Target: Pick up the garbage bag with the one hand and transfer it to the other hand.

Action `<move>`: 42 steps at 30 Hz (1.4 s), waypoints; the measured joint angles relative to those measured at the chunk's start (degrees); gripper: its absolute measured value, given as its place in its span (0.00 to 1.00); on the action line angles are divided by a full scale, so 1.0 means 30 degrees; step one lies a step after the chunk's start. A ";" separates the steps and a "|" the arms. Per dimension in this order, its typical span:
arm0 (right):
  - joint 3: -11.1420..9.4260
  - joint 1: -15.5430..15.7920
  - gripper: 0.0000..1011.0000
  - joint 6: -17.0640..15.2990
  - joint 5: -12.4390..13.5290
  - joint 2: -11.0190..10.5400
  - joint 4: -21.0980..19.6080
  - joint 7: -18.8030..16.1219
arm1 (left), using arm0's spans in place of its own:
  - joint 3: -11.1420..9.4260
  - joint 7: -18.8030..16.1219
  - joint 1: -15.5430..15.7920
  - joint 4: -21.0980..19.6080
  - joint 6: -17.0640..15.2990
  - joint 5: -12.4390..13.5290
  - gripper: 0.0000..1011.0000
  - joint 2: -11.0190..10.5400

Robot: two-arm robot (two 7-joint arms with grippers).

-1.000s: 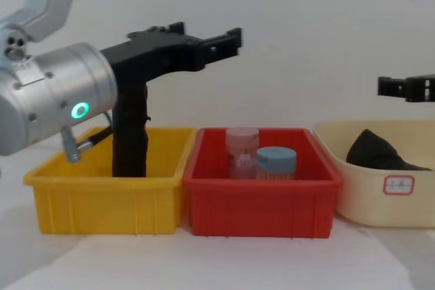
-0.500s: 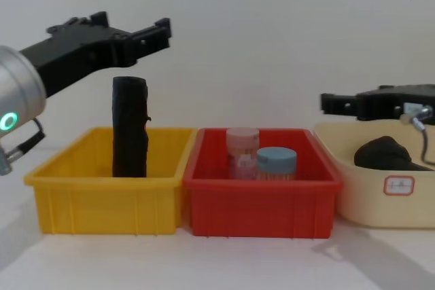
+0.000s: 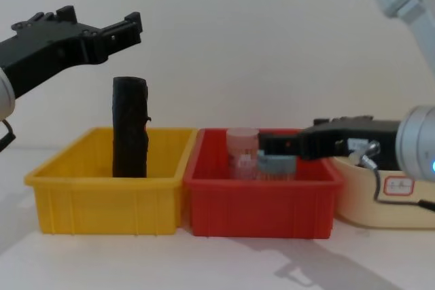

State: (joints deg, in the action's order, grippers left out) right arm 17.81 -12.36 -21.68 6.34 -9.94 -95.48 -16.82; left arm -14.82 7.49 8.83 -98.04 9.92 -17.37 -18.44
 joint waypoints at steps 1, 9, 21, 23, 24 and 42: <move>0.0142 -0.0055 0.99 -0.0050 -0.0022 0.0008 0.0143 -0.0042 | 0.0039 -0.0049 -0.0058 -0.0035 0.0025 0.0018 0.99 -0.0016; 0.0624 -0.0432 0.99 -0.0202 -0.0135 0.0210 0.0901 -0.0076 | 0.0168 -0.0203 -0.0238 -0.0176 0.0132 0.0076 0.99 -0.0057; 0.0675 -0.1323 0.99 -0.0143 -0.0064 0.0711 0.2068 0.0421 | 0.0282 -0.0334 -0.0400 -0.0296 0.0211 0.0121 0.99 -0.0086; 0.0644 -0.1485 0.99 -0.0097 -0.0021 0.0787 0.2247 0.0508 | 0.0288 -0.0343 -0.0409 -0.0304 0.0216 0.0125 0.99 -0.0088; 0.0622 -0.1584 0.99 -0.0061 0.0001 0.0832 0.2366 0.0585 | 0.0295 -0.0352 -0.0418 -0.0309 0.0219 0.0129 0.99 -0.0090; 0.0735 -0.2442 0.99 0.0536 -0.0308 0.1030 0.3788 0.1006 | 0.0331 -0.0394 -0.0462 -0.0347 0.0251 0.0145 0.99 -0.0104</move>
State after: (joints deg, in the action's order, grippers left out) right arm 20.02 -19.69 -20.07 5.42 -6.86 -84.12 -13.80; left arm -13.82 6.31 7.44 -99.08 10.67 -16.93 -18.76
